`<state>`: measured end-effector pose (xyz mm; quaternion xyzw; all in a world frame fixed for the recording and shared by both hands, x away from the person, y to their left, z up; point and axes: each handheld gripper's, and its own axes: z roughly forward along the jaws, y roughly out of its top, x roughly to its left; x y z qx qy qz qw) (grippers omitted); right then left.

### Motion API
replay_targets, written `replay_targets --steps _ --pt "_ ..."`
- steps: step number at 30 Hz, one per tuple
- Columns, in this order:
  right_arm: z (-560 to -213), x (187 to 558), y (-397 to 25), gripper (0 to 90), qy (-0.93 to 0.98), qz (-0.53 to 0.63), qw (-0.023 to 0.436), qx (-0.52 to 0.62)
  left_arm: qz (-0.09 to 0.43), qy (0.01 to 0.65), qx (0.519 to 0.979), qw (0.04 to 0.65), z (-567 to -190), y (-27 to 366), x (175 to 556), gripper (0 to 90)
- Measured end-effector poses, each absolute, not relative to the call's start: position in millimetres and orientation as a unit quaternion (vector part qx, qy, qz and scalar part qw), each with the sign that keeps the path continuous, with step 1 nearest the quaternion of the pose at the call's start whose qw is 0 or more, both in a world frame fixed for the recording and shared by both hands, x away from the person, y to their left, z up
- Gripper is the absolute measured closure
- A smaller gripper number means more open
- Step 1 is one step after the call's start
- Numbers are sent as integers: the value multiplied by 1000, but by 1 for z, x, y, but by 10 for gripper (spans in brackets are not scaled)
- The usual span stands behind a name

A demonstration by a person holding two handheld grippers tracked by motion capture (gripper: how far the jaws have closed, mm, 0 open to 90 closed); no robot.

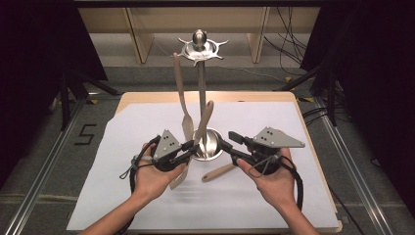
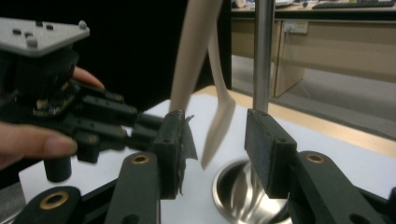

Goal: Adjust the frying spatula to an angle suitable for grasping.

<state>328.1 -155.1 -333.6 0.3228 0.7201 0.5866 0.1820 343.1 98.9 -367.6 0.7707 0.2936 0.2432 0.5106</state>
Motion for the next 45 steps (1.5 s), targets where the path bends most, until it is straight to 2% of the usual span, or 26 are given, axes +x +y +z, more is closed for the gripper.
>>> replay_targets --steps 9,18,22,25,33,35,38,41,45 --pt "-323 342 -139 556 702 596 191 340 242 291 775 506 -370 89 345 778" --pt "-320 352 -131 563 695 598 192 349 244 281 784 497 -373 85 344 778" --pt "-317 355 -128 604 695 594 188 359 243 277 786 496 -374 82 343 778" --pt "-317 358 -128 677 699 590 190 357 243 276 787 495 -376 81 343 777" --pt "-316 356 -131 724 693 603 144 369 224 260 795 500 -377 81 346 770" --pt "-315 357 -131 731 702 602 142 354 193 246 803 508 -377 83 351 751" --pt "-312 356 -132 734 715 593 154 336 171 222 811 514 -375 87 355 631" --pt "-309 356 -135 735 720 595 145 326 159 209 806 531 -372 91 357 548" --pt "-308 359 -139 736 733 599 137 293 124 199 799 553 -365 95 359 507"
